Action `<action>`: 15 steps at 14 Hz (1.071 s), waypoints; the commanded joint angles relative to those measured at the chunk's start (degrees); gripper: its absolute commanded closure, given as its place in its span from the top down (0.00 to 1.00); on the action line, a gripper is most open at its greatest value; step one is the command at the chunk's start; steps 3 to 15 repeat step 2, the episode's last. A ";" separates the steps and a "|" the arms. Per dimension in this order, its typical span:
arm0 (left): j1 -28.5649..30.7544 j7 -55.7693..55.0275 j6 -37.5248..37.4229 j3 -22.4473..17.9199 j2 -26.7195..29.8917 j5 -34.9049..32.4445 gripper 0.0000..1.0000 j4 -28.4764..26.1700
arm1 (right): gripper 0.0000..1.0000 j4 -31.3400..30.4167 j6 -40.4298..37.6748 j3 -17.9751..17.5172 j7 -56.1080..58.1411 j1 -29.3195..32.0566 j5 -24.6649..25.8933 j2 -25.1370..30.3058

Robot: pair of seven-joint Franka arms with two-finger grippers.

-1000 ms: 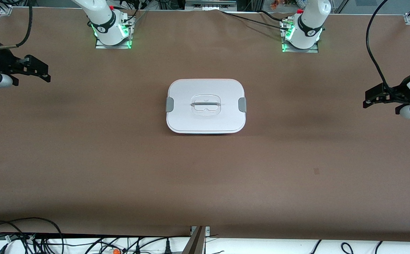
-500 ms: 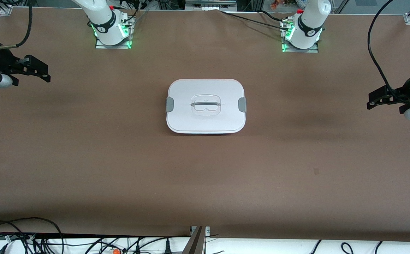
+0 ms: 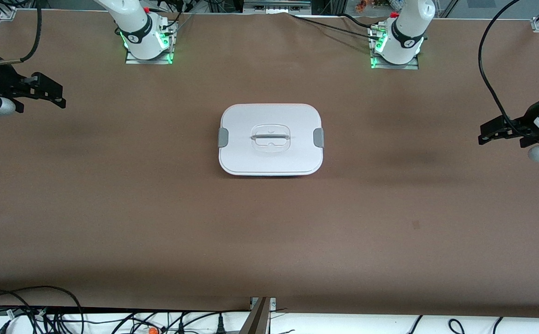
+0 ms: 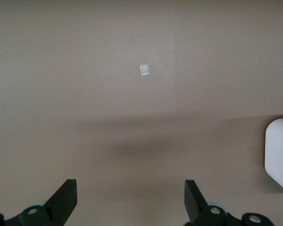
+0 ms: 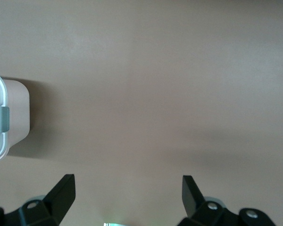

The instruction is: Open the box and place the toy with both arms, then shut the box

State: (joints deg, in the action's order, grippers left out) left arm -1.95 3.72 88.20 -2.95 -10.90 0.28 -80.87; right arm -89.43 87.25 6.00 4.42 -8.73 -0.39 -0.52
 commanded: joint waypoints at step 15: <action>-0.34 -0.56 -0.13 -0.13 0.35 -0.54 1.00 0.01 | 1.00 1.01 -0.95 -0.20 -0.29 0.64 -0.14 -0.35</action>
